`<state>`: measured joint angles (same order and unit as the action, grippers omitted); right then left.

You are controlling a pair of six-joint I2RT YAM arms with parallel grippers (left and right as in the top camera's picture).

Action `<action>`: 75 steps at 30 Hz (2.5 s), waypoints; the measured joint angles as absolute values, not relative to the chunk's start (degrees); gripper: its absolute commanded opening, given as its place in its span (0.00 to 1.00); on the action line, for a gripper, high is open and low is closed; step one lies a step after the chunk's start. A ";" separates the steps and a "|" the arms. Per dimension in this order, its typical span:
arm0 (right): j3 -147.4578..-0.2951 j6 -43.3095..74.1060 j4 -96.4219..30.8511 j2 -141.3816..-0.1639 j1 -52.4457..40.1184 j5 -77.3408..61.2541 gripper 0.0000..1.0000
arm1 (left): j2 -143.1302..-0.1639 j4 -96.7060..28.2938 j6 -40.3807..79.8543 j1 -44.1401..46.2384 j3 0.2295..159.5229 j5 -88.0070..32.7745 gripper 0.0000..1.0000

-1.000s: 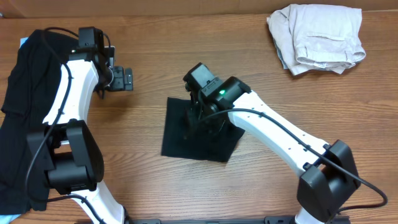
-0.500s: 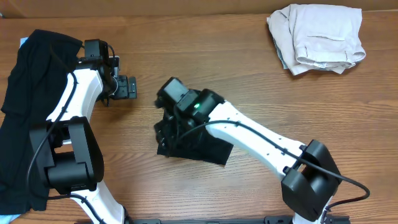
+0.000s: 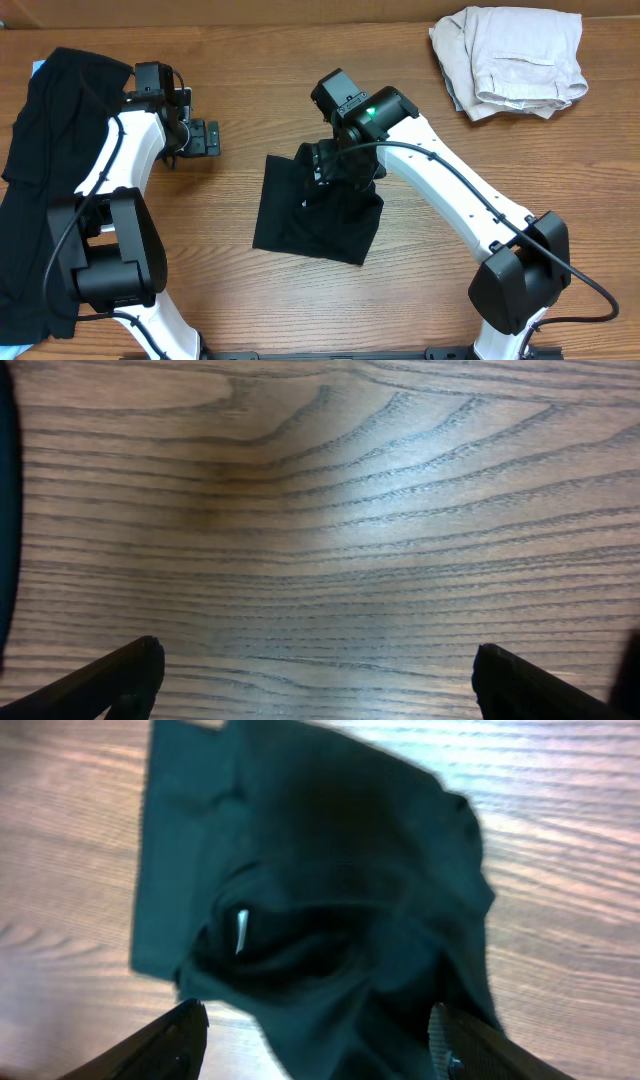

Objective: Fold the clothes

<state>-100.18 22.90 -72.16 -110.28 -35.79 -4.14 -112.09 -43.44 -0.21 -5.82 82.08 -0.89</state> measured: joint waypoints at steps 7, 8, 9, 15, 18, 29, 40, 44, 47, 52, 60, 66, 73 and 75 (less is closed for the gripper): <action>-92.44 22.87 -68.36 -111.15 -36.84 -5.41 0.73 | -112.09 -43.44 -0.21 -5.82 82.06 -1.15 1.00; -91.72 22.90 -68.14 -111.39 -36.88 -5.85 0.73 | -112.09 -43.42 -0.23 -5.82 82.06 -1.15 1.00; -91.22 22.90 -67.99 -111.55 -36.91 -6.15 0.73 | -112.09 -43.42 -0.21 -5.82 82.06 -1.17 1.00; -90.15 23.14 -65.41 -111.72 -36.88 -7.22 0.45 | -112.09 -43.20 -0.21 -5.82 82.06 -1.32 1.00; -90.11 23.42 -63.51 -111.72 -36.88 -7.42 0.16 | -112.09 -43.20 -0.21 -5.82 82.06 -1.32 1.00; -90.08 22.65 -63.29 -111.72 -38.65 -9.52 0.04 | -112.09 -42.61 -0.21 -5.82 82.06 -1.34 1.00; -93.65 17.06 -65.60 -111.72 -53.04 -12.60 0.04 | -112.09 -42.59 -0.21 -5.82 82.06 -2.28 1.00; -93.65 15.57 -65.67 -111.72 -57.04 -12.71 0.11 | -112.09 -42.59 -0.21 -5.82 82.06 -2.87 1.00; -93.65 14.96 -65.71 -111.72 -59.05 -12.88 0.58 | -112.09 -42.57 -0.21 -5.82 82.06 -3.05 1.00; -93.82 13.78 -67.00 -111.72 -60.07 -12.97 0.76 | -112.09 -42.52 -0.21 -5.82 82.06 -3.07 1.00; -96.64 20.58 -67.53 -111.68 -48.34 -5.91 0.78 | -112.09 -42.33 -0.21 -5.82 82.06 -3.27 1.00; -96.79 23.86 -63.48 -111.72 -39.57 -3.53 0.74 | -112.09 -41.93 -0.21 -5.82 82.06 -3.29 1.00; -96.86 24.73 -59.86 -113.65 -41.60 -3.44 0.69 | -112.09 -41.63 -0.21 -5.82 82.06 -3.29 1.00; -96.86 25.12 -59.20 -114.56 -42.22 -3.46 0.65 | -112.09 -41.54 -0.21 -5.82 82.06 -3.31 1.00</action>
<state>-96.86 25.12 -59.20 -114.56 -42.22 -3.46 -112.09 -41.54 -0.21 -5.82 82.06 -3.31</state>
